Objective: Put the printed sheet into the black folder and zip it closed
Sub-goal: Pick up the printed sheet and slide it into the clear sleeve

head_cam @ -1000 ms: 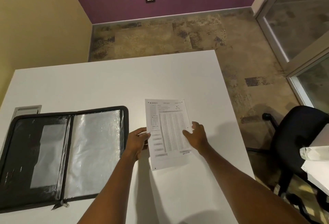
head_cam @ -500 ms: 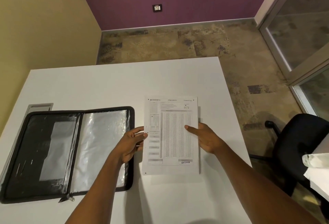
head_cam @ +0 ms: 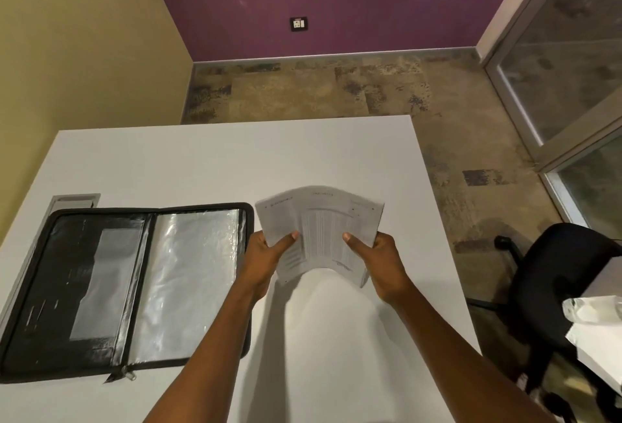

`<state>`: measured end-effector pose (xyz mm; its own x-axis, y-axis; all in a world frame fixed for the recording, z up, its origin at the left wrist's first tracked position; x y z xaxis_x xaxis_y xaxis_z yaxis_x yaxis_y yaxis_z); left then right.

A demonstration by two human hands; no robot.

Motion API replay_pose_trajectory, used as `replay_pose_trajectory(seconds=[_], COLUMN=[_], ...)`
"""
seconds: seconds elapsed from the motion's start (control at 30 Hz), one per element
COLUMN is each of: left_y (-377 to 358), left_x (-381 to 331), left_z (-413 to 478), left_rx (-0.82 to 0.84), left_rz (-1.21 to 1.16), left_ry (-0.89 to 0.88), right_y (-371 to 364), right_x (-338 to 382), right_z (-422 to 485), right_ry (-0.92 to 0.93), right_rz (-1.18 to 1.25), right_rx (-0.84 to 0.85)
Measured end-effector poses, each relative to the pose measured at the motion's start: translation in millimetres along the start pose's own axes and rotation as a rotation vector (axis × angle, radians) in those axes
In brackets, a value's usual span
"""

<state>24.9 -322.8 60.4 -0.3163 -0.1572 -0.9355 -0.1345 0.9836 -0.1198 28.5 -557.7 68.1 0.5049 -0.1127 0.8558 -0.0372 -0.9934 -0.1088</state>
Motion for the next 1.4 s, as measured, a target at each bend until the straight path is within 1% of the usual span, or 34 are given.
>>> replay_pose_trajectory(seconds=[0.13,0.37,0.53,0.67,0.8,0.9,1.0,1.13,1.2,1.4], left_y=[-6.8,-7.5,-10.8,-11.7,-10.5,-0.4,21.1,64.3,92.2,170.5], left_x=[12.9,26.0,24.3,31.7,32.0,21.0,7.9,-7.0,-9.3,-9.8], left_z=[-12.0,-18.6,-14.6,-15.9,-15.8,-12.2,-13.1,-15.2,-13.3,1.1], left_rx=[-0.051,0.011,-0.018,-0.024,0.029,0.055,0.045,0.018,-0.025,-0.067], left_rz=[0.051,0.108,0.095,0.090,0.166,0.170,0.089,0.006,-0.014,-0.041], left_ry=[-0.035,-0.010,-0.011,0.042,0.064,0.070,0.069,0.047,0.063,0.105], right_y=[-0.4,-3.2,-1.4,0.1,2.5,1.5,-19.2,-65.4,-92.5,-172.6], right_x=[-14.1,-33.9,-34.4,-38.1,-33.6,-20.7,-4.0,5.9,6.4,-4.7], right_z=[-8.6,-14.5,-7.2,-5.7,-4.9,-1.4,-2.0,-1.4,1.8,24.6], right_ry=[-0.012,-0.019,-0.022,-0.036,-0.058,-0.043,-0.017,0.021,0.043,0.064], right_rz=[-0.016,0.016,0.005,-0.044,-0.106,-0.207,-0.255,-0.271,-0.323,-0.440], right_rx=[-0.028,-0.108,-0.137,-0.133,-0.115,-0.030,0.073,0.146,0.186,0.212])
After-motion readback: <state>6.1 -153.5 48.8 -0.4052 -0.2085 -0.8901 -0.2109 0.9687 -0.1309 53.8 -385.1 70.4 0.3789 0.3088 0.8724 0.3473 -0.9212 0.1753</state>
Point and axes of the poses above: each hand's wrist, its own z-axis towards the middle knuckle, its own y-axis out of the back of the hand, x = y × z, the point moved 1 cm from there along z, towards the middle knuckle, and after that the axes turned 5 degrees about -y, right-handed, at the moved point
